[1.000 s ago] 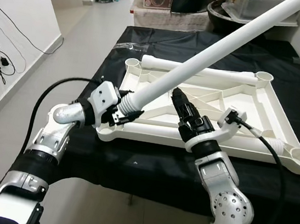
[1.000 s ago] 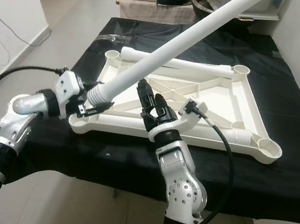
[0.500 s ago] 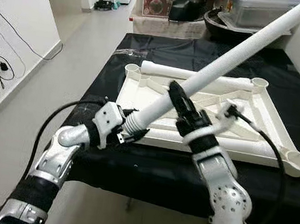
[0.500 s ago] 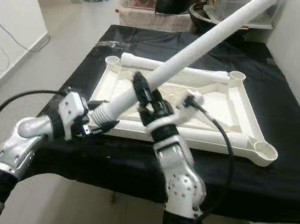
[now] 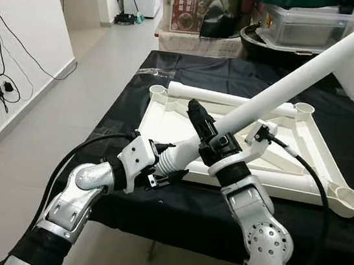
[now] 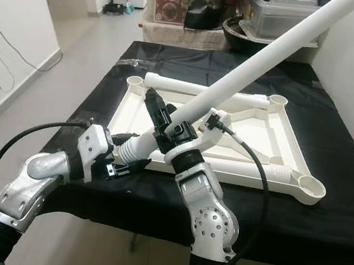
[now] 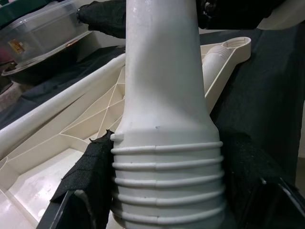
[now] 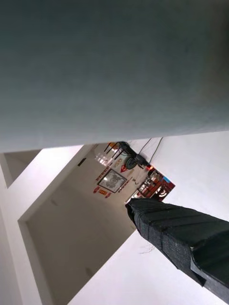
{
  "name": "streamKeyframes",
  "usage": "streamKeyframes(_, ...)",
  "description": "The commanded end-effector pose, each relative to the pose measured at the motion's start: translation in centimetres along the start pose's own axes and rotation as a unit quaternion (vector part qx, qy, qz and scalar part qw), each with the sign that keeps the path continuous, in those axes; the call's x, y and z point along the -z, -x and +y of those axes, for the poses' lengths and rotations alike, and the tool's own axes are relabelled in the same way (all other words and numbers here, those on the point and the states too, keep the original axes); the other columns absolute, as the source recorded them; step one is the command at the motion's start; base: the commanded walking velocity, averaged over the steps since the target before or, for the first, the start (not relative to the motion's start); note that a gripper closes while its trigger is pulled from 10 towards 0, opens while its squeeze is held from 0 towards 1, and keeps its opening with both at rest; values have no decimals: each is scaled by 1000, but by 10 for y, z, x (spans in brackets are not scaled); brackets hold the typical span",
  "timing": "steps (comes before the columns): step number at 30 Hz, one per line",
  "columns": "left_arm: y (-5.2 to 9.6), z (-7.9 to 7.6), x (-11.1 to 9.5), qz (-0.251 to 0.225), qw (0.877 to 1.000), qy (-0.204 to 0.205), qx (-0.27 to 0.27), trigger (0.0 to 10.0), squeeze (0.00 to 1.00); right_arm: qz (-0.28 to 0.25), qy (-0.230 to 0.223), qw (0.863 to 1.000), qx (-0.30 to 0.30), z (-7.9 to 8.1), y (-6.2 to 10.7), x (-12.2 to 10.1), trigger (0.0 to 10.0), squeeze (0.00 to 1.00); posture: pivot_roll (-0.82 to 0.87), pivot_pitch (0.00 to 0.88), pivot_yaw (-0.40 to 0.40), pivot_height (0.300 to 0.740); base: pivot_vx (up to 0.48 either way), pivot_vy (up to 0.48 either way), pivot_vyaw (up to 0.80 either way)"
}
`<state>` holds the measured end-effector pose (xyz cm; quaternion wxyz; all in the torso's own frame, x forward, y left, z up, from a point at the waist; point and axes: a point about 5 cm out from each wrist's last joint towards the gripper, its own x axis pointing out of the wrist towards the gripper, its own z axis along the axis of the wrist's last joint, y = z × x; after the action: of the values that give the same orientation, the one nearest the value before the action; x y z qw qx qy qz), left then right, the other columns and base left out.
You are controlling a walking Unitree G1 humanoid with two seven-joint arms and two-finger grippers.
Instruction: Building children table
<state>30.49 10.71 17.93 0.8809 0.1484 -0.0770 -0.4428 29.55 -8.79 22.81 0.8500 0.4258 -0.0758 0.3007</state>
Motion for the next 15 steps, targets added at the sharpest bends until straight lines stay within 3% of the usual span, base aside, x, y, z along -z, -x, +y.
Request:
streamKeyframes(1,1,-6,6,16,1000,5,12,10000,0,18,-14,1000,-21,6,-2,11,10000,0,30,17,25,740,0,0,0)
streamKeyframes(15,9,-15,12,37,999,5,23,10000,0,25,-2,1000,-13,-2,-1,9,10000,0,35,28,23,740,0,0,0)
